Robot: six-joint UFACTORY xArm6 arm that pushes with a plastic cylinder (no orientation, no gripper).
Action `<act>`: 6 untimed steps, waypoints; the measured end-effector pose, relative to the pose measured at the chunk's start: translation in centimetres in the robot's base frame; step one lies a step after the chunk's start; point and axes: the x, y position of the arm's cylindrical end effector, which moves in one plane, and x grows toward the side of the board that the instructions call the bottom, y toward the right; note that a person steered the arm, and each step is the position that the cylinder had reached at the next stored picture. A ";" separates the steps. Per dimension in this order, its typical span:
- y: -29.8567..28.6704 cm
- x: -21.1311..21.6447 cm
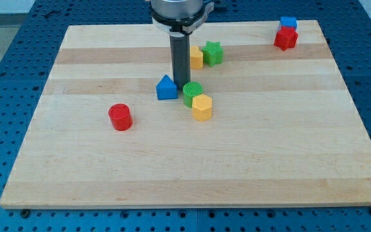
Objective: Push the blue triangle slightly left
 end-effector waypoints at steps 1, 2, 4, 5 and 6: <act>0.9 -0.6; 4.1 -0.6; 4.9 -0.6; 4.6 -0.6; 1.9 -0.4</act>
